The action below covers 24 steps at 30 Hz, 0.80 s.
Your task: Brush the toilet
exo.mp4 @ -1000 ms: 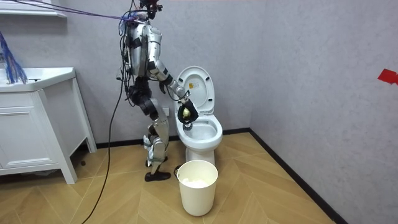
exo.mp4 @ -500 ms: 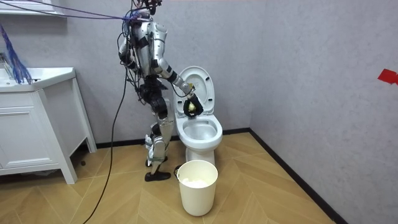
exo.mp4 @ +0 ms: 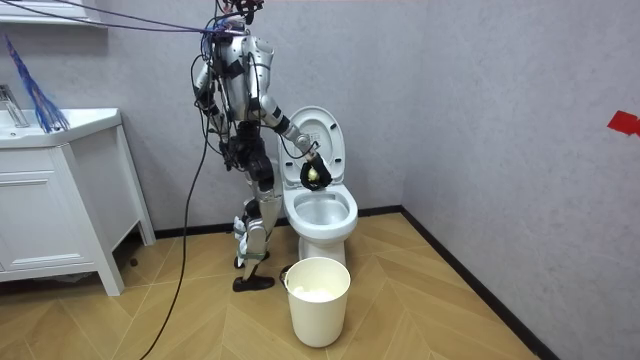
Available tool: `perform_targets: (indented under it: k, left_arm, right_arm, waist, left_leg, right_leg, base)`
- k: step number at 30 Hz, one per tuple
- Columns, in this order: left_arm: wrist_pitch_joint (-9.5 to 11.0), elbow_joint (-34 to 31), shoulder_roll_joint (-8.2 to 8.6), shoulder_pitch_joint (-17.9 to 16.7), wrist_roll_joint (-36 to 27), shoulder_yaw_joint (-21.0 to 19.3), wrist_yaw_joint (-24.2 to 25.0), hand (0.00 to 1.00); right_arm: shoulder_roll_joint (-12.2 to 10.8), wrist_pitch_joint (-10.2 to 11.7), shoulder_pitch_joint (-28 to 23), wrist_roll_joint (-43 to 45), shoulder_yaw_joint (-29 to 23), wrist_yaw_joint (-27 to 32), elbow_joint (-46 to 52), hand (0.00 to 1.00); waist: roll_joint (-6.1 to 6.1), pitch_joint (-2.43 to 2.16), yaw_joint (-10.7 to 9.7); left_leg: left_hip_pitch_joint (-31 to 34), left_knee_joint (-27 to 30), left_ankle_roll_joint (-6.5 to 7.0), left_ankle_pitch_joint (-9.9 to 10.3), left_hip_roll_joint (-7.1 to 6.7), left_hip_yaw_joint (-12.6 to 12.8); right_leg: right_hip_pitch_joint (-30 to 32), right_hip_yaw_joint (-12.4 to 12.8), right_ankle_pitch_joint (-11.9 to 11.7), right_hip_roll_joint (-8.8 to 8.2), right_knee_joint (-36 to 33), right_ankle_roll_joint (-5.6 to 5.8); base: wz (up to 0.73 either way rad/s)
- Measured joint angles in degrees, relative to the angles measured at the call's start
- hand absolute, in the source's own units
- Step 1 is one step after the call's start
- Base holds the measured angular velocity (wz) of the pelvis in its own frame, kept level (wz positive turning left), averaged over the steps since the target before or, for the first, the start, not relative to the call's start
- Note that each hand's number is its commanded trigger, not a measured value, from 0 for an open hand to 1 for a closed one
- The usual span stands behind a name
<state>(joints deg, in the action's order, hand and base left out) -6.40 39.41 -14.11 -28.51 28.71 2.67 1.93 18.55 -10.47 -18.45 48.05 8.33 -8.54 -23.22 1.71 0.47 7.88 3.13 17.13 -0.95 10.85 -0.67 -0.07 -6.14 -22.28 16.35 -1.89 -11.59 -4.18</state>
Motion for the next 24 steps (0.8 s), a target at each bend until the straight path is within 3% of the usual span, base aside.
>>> perform_targets:
  k: [2, 5, 10, 12, 15, 18, 24]
  left_arm:
    - [-0.91, 2.8, 0.11, 0.82, -2.53, -1.26, 0.08, 0.0]
    - [-2.04, 7.12, 0.83, 1.66, -4.43, -4.75, 0.07, 0.0]
    - [-2.95, 8.0, 2.56, 2.52, -4.64, -8.37, 0.03, 0.0]
    - [-3.07, 7.86, 3.42, 3.36, -5.69, -8.58, -0.03, 0.0]
    - [-3.27, 7.69, 3.94, 5.05, -5.58, -8.61, -0.06, 0.0]
    - [-3.41, 7.85, 4.12, 6.71, -5.64, -8.6, -0.3, 0.0]
    - [-3.83, 8.07, 4.77, 7.4, -5.58, -8.55, -1.33, 0.0]
  right_arm:
    - [-0.72, 0.07, -0.03, -4.4, -1.49, 2.64, -1.51, 1.0]
    - [-1.92, 2.4, 0.04, -12.17, -4.93, 8.13, -3.3, 1.0]
    - [-4.37, 3.84, -1.01, -21.82, -8.77, 15.74, -4.63, 1.0]
    - [-5.23, 4.71, -2.48, -25.68, -10.32, 18.41, -4.87, 1.0]
    - [-6.77, 4.83, -4.12, -28.45, -12.36, 21.98, -5.62, 1.0]
    - [-7.98, 5.07, -4.46, -29.92, -14.1, 25.03, -8.23, 1.0]
    - [-8.32, 4.91, -4.49, -31.67, -14.14, 26.91, -15.99, 1.0]
  waist:
    - [0.11, -0.01, -0.46]
    - [0.09, -0.14, -1.42]
    - [0.48, -0.56, -4.17]
    - [0.3, -0.9, -5.15]
    - [-0.05, -1.11, -7.73]
    - [-0.46, -1.07, -9.22]
    - [-0.64, -0.89, -9.51]
  left_leg:
    - [-0.47, -0.56, 0.0, -0.01, 0.01, 0.47]
    - [-2.52, -2.69, 0.0, -0.03, 0.03, 1.76]
    - [-4.44, -3.89, 0.02, -0.02, 0.04, 3.57]
    - [-5.43, -4.04, 0.16, 0.08, 0.28, 5.83]
    - [-5.99, -4.2, 0.19, 0.1, 0.36, 6.46]
    - [-7.26, -5.18, 0.19, 0.1, 0.75, 8.64]
    - [-9.69, -5.84, 0.19, 0.12, 0.96, 11.07]
  right_leg:
    - [0.09, 0.61, -0.08, 0.04, -0.05, 0.14]
    - [-0.44, 2.1, -0.11, -0.02, -0.01, 0.39]
    - [-0.86, 5.07, -0.28, -0.03, 0.14, 0.81]
    - [-1.12, 6.75, -0.52, -0.05, 0.25, 0.95]
    - [-1.59, 8.15, -0.96, 0.08, 0.84, 1.05]
    - [-1.67, 10.43, -1.12, 0.34, 0.82, 1.04]
    - [-2.09, 13.77, -1.38, 0.51, 0.82, 1.13]
  base:
    - [-0.09]
    - [-0.19]
    - [-0.25]
    - [-0.38]
    - [-0.26]
    - [-0.38]
    - [-0.33]
